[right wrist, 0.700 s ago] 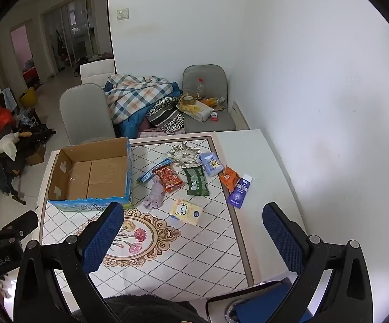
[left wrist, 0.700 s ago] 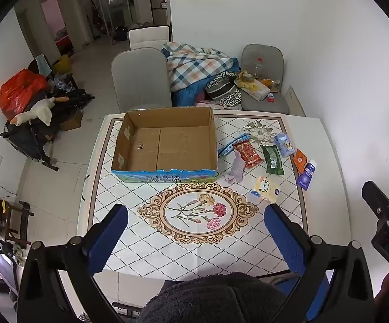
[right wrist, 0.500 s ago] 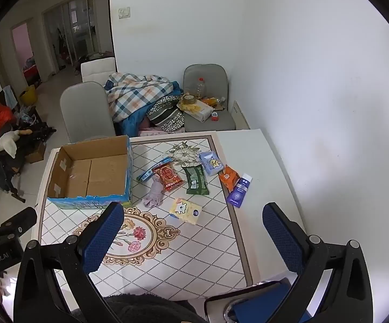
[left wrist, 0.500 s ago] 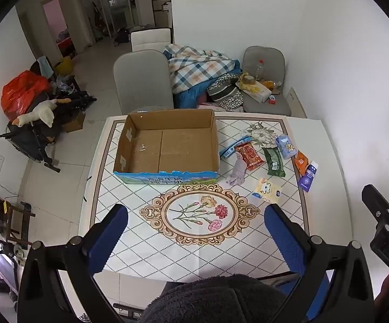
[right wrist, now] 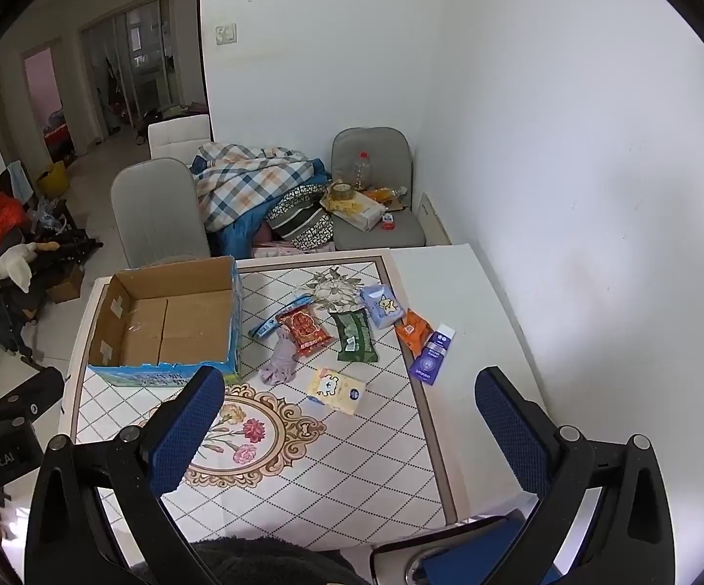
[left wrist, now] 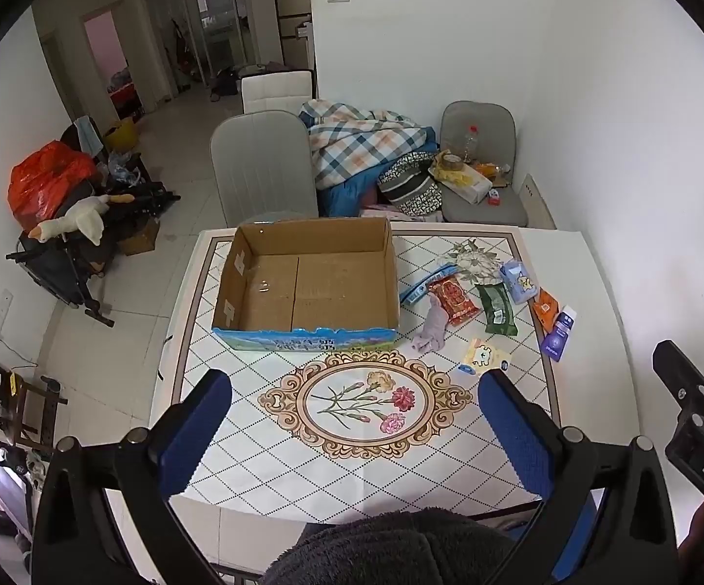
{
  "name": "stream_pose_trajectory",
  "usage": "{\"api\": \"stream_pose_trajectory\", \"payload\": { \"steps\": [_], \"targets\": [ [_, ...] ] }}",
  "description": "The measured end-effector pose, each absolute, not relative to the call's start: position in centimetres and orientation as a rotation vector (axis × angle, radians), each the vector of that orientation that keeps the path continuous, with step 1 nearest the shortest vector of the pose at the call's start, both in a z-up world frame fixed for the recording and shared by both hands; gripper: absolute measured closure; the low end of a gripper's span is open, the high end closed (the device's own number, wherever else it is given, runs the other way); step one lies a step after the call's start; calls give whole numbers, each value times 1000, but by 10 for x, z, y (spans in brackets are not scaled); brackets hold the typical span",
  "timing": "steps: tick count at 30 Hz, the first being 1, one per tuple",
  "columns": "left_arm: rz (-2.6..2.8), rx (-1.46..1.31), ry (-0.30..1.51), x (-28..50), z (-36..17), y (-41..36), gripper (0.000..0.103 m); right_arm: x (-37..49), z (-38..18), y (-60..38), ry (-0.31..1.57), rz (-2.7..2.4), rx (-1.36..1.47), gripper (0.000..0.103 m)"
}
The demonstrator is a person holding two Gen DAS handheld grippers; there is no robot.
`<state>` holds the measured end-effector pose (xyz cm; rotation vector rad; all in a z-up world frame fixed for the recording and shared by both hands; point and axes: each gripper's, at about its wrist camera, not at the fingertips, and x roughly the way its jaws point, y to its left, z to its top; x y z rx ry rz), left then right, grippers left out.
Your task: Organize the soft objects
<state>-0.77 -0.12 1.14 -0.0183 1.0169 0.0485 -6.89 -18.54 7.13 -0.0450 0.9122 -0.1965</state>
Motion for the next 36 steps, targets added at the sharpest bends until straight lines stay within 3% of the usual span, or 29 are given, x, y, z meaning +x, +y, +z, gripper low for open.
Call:
{"api": "stream_pose_trajectory", "payload": {
  "steps": [36],
  "targets": [
    [49,-19,991,-8,20,0,0,-69,78,-181,875,-177,-54,0]
  ]
}}
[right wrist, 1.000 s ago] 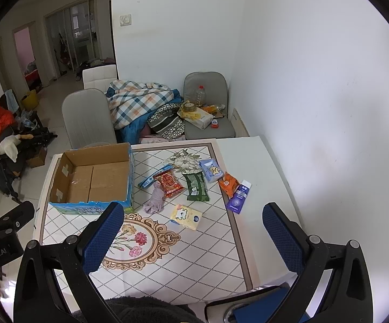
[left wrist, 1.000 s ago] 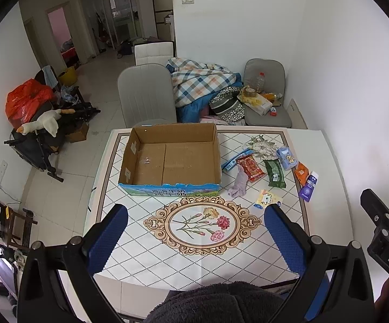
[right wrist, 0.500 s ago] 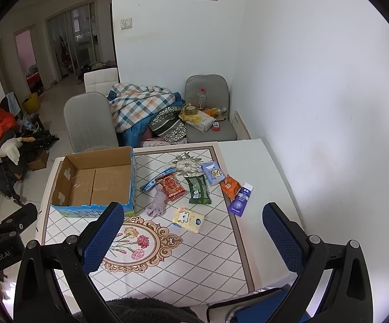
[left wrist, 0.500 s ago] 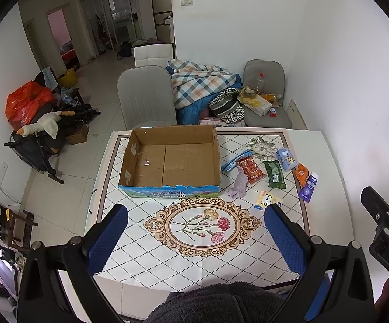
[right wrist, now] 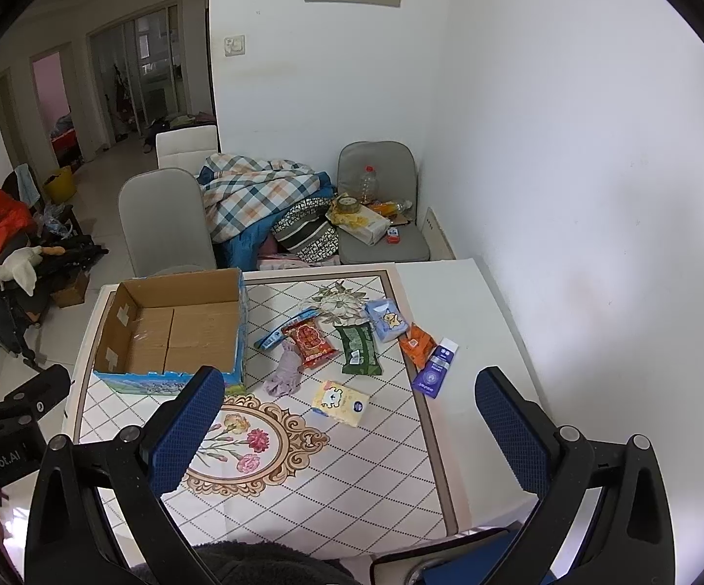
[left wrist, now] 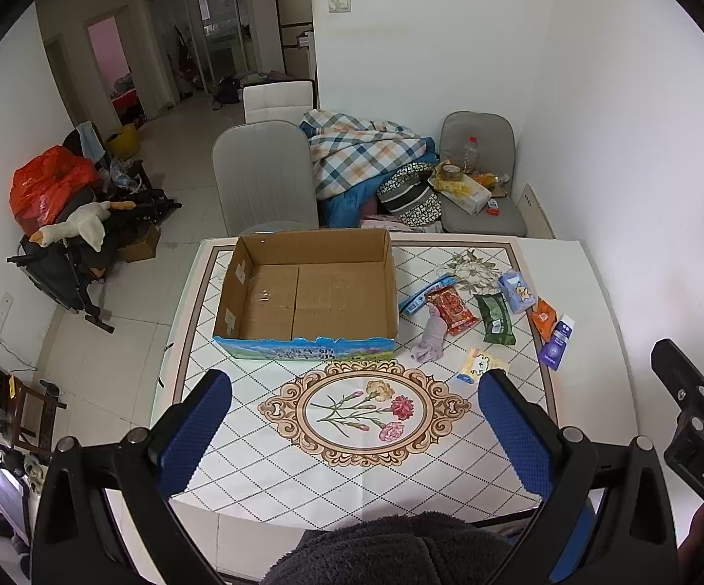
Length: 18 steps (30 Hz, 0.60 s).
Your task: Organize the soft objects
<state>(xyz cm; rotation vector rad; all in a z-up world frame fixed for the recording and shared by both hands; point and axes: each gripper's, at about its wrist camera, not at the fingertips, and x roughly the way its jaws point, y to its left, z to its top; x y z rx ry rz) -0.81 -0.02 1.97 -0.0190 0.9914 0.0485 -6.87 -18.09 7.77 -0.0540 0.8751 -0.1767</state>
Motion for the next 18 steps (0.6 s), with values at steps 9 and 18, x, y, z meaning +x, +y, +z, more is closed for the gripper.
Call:
{"api": "stream_pose_trajectory", "payload": {
  "steps": [9,18],
  "targets": [
    [53,-21,982,-10,20,1,0,-68,78,-180,871,-173,-54,0],
    [53,-30,980,-10,20,3,0,-71,79,-181,867,-169,-51,0]
  ]
}}
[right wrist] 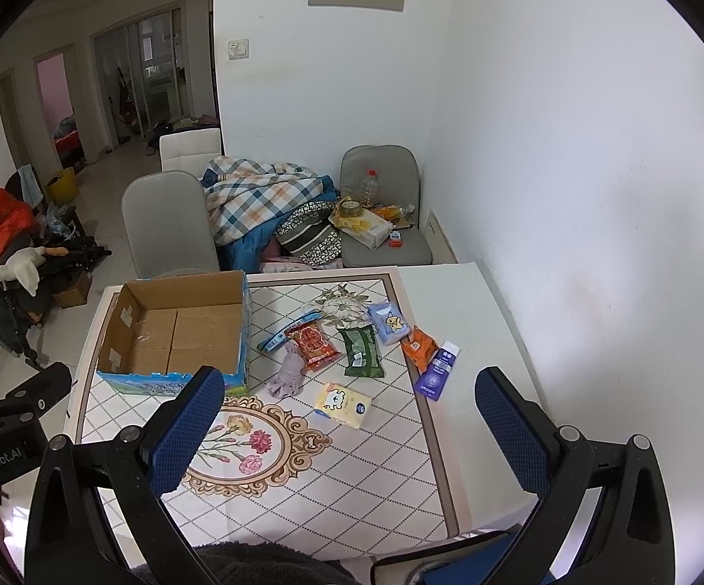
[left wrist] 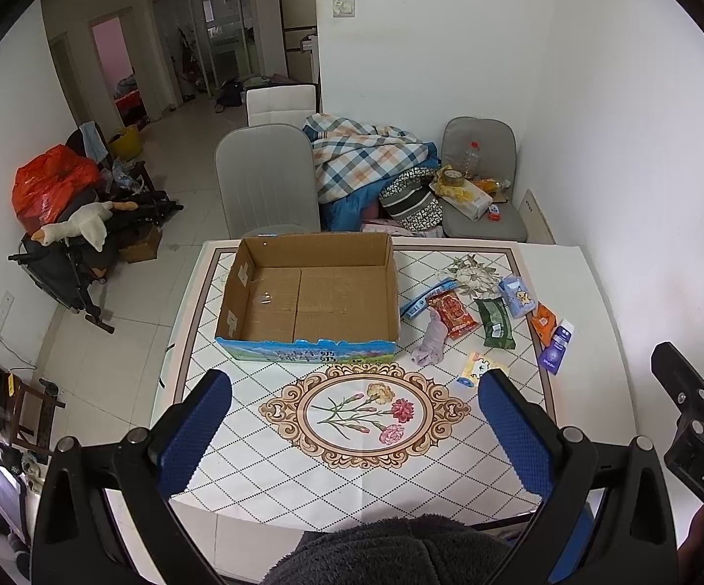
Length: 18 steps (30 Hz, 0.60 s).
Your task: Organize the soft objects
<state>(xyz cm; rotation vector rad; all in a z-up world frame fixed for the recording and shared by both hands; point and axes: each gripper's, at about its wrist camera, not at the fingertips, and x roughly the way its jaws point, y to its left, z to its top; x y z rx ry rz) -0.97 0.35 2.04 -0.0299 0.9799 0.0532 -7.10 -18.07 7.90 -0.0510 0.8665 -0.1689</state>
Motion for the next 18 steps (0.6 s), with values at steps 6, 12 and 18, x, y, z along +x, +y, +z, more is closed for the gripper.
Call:
{"api": "stream_pose_trajectory", "payload": {
  "steps": [6,12,18],
  "targets": [
    [53,-28,977,-10,20,3,0,-73,80,-180,862,-168,-50,0],
    [54,-27,977,-11,20,3,0,-74,80,-179,860,-169,-52,0],
    [54,-28,975,-11,20,3,0,-75,80,-179,858,-167,-51,0]
  ]
}}
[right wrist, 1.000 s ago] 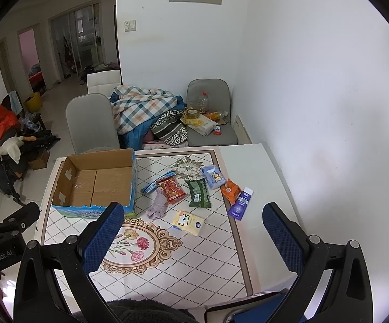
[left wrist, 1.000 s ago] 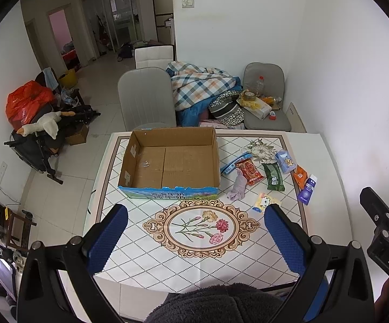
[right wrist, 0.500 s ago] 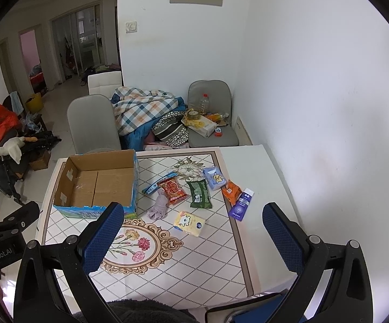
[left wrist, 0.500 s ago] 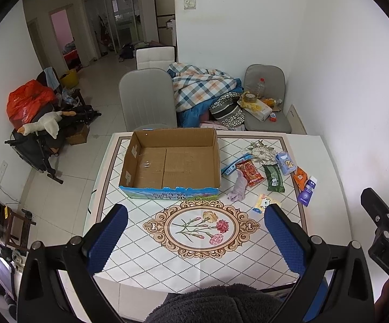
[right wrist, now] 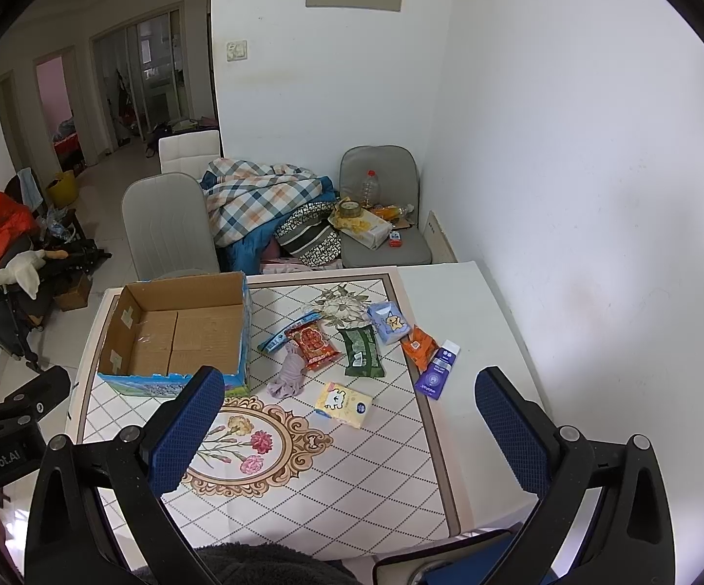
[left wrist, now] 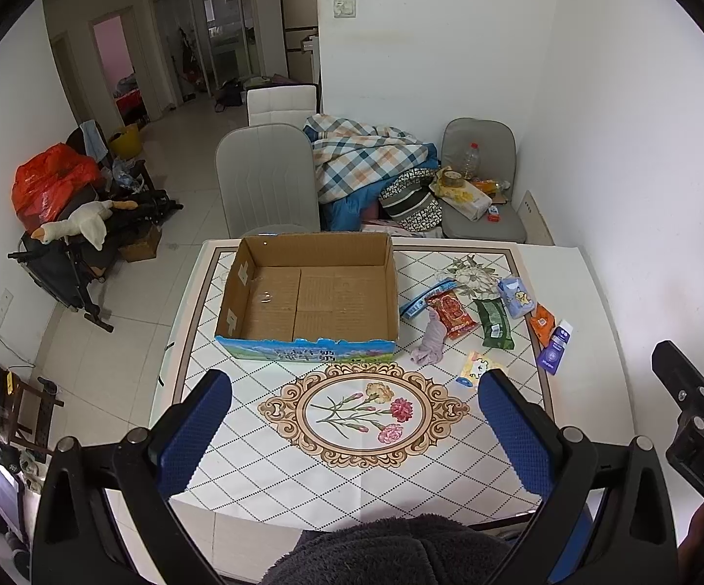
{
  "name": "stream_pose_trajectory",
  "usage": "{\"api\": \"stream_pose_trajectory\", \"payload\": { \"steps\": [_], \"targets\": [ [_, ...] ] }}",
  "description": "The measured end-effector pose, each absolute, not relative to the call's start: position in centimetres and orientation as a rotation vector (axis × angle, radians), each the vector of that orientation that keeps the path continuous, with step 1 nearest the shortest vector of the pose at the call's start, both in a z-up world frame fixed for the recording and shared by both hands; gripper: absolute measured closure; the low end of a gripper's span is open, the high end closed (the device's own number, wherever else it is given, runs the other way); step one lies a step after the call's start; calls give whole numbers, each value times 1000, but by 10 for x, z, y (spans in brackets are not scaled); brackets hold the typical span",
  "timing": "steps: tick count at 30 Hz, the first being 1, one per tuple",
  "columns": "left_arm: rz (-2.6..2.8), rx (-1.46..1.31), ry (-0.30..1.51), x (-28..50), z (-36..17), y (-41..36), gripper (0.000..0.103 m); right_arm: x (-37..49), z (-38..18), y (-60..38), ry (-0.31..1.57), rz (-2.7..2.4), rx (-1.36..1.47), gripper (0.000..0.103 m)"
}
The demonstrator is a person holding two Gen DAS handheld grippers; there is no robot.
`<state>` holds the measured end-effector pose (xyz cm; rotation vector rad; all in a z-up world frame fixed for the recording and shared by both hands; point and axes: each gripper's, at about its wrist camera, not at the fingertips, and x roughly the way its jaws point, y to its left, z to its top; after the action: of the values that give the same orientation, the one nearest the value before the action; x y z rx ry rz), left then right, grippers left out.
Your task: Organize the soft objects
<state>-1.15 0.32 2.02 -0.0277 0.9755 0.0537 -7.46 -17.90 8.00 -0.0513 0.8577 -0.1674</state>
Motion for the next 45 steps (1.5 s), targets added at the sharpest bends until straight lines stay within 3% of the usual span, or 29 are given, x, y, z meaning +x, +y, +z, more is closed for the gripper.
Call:
{"api": "stream_pose_trajectory", "payload": {
  "steps": [8,14,25,30,34,41,43,44,45],
  "targets": [
    [36,-26,980,0,12,-1,0,-71,71,-190,873,-169,-6,0],
    [-33,-58,1078,67,-32,-26,0,-31,27,-237,979,-229,60,0],
    [-188,-130,1437,246,-207,-122,1,115,-155,-377,1305,-289,180,0],
    [-163,-118,1590,303,-300,-147,12,181,-245,-392,1407,-226,239,0],
    [-147,-205,1709,328,-352,-145,13,221,-308,-370,1481,-131,251,0],
    [-115,-324,1823,349,-403,-139,13,265,-394,-344,1611,-78,318,18],
    [-117,-340,1832,352,-411,-141,13,271,-414,-339,1646,-76,346,29],
    [-118,-338,1834,352,-413,-143,13,273,-421,-336,1663,-90,333,41],
    [-127,-335,1837,353,-416,-146,13,272,-423,-335,1664,-91,331,47]
  ]
}}
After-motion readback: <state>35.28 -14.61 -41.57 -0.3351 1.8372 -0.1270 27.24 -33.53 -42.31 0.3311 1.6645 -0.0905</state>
